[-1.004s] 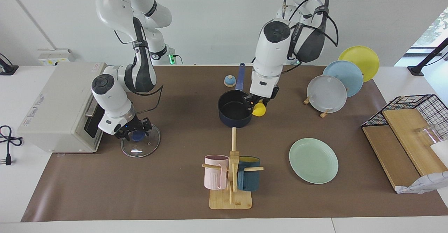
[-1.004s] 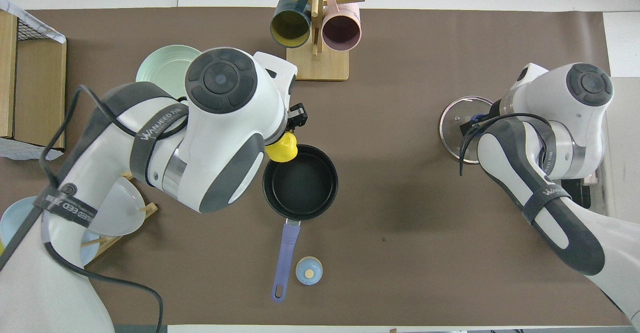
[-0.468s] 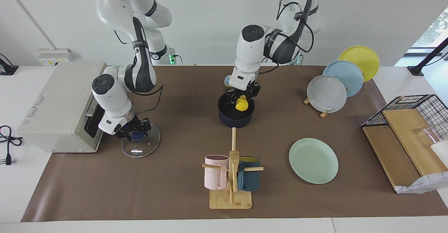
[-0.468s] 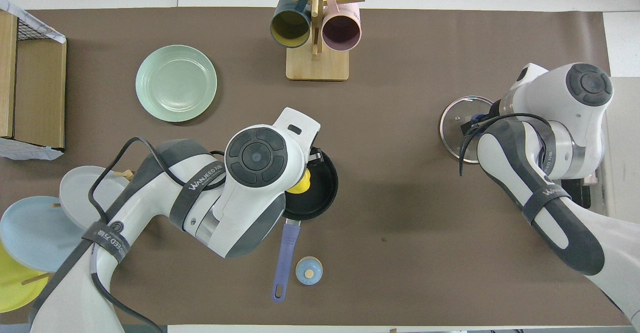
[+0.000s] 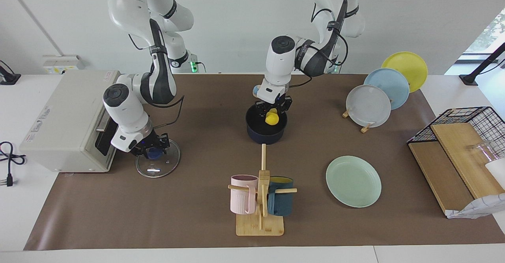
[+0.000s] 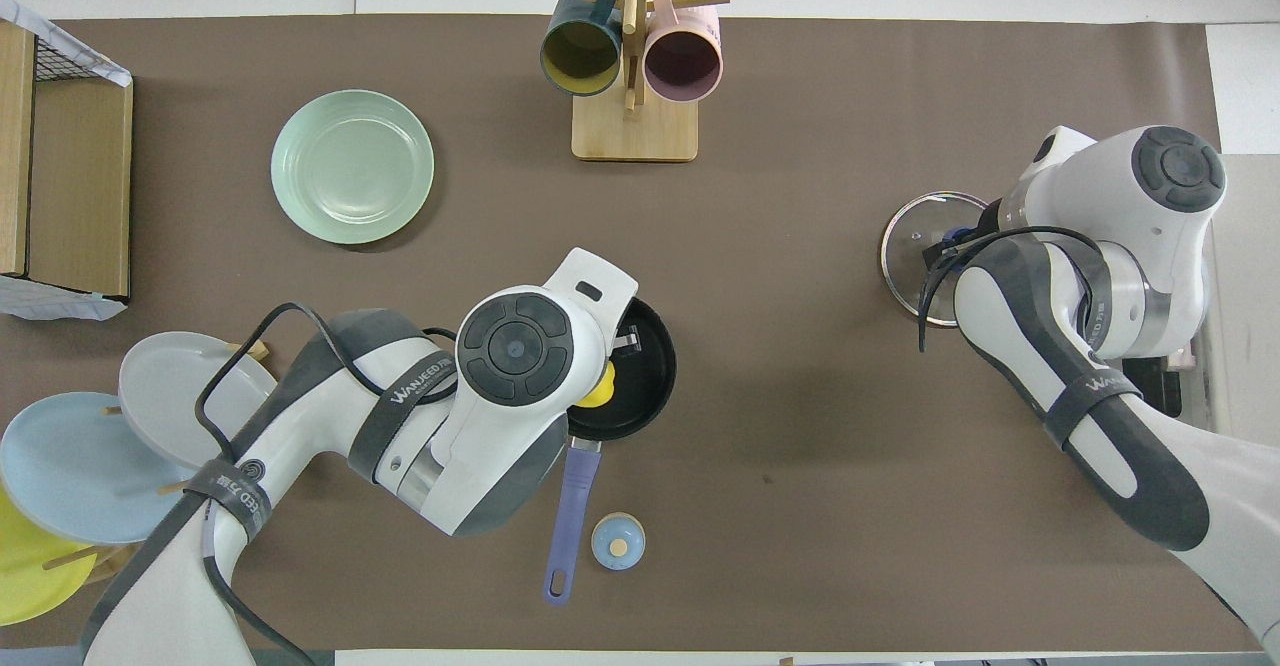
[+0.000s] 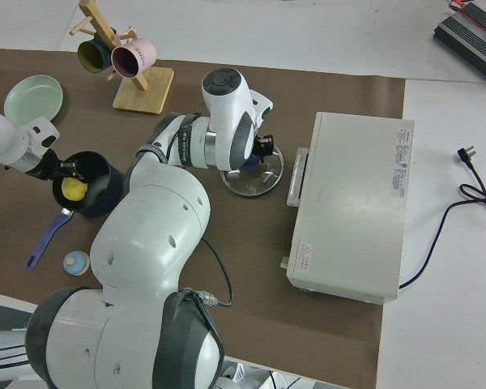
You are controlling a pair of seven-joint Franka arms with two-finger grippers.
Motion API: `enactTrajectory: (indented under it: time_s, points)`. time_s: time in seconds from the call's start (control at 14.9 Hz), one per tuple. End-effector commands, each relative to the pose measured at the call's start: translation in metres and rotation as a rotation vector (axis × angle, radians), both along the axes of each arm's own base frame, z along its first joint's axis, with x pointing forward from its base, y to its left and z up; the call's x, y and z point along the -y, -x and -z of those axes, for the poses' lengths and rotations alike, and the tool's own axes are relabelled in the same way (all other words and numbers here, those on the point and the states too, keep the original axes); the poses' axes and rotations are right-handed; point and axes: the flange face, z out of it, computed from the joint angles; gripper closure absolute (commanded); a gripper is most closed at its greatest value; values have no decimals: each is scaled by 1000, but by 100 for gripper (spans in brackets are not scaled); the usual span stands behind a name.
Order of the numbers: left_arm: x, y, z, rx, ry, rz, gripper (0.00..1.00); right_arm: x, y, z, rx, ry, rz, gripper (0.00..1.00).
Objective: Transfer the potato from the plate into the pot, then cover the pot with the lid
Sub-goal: 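Release the potato into the saucepan while the right gripper lifts the lid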
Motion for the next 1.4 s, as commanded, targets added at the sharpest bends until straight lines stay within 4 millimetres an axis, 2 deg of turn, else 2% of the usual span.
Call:
enactTrajectory:
  time_s: [0.0,0.33,0.4,0.54,0.6,0.67,0.8,0.87,0.94,1.07,1.14,1.34]
  points:
    - [1,10,16,6,-14,37,100,-3,-5,-20,-17,-6,-6,37]
    - [10,15,35,-1,-16,53,100,-12,-8,-54,-37,-21,-2,40]
    - [17,21,38,1,-13,67,100,-22,-8,-64,-41,-26,-6,41]
    - [16,20,40,2,-12,70,100,-38,-8,-81,-49,-31,16,41]
    - [17,21,40,2,-12,73,93,-46,-7,-86,-50,-33,19,42]
    - [17,21,40,1,-13,73,73,-53,-6,-91,-49,-36,19,42]
    - [17,20,39,2,-13,75,23,-58,-7,-99,-54,-36,27,47]
    - [17,20,39,0,-16,82,10,-61,-6,-100,-59,-36,22,56]
    - [17,19,37,0,-16,87,0,-61,-7,-103,-59,-37,22,76]
    - [14,17,29,-2,-21,91,0,-62,-7,-106,-62,-34,19,100]
    - [13,15,22,-6,-26,92,0,-62,-7,-107,-63,-31,16,100]
    - [2,-5,-22,-20,-46,101,0,-62,-8,-107,-64,-28,10,100]
